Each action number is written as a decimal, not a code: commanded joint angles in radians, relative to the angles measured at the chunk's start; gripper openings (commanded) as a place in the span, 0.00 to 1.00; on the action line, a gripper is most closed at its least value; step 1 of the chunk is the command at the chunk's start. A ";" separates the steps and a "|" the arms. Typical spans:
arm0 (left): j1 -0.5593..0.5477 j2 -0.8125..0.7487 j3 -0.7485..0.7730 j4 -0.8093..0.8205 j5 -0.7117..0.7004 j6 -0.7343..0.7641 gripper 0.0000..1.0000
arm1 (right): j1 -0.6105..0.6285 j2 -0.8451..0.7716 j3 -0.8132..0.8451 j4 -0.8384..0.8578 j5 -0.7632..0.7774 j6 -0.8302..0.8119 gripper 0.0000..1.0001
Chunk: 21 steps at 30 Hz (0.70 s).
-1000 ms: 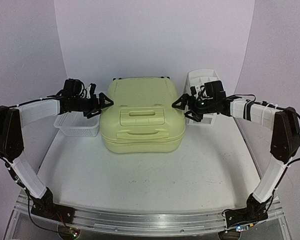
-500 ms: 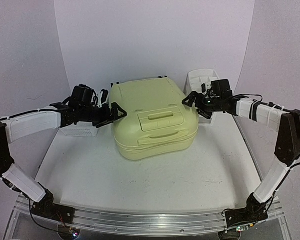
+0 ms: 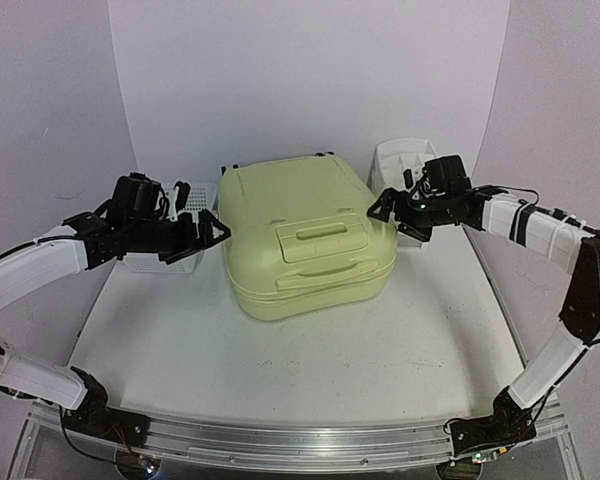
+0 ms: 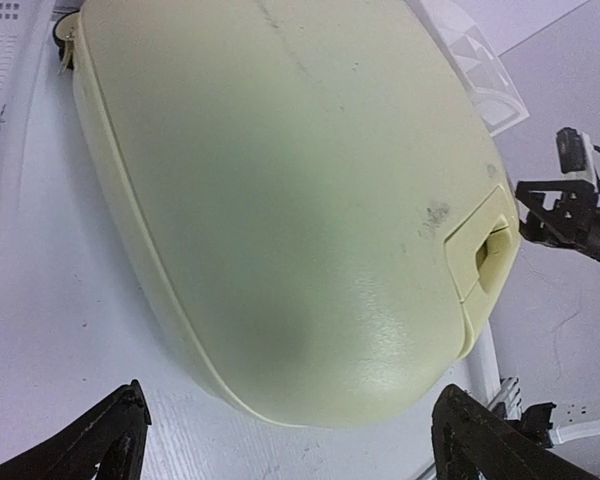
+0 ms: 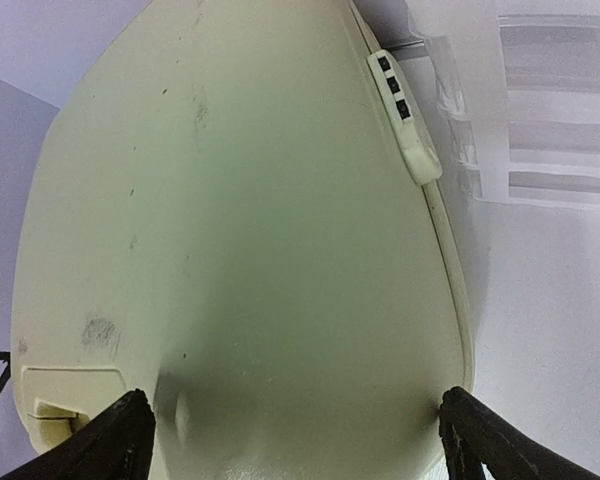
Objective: Open, take out, and arrange the luggage
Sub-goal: Adjust the luggage.
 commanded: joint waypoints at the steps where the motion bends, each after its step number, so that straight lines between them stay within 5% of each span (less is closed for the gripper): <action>1: 0.040 -0.041 0.013 -0.050 -0.034 0.030 1.00 | 0.014 -0.073 0.020 -0.065 0.043 -0.066 0.98; 13: 0.123 0.088 0.115 -0.045 0.052 0.053 1.00 | -0.016 0.048 0.130 -0.078 -0.081 -0.061 0.98; 21: 0.122 0.189 0.118 0.090 0.232 -0.001 1.00 | -0.016 0.108 0.181 -0.075 -0.196 -0.061 0.98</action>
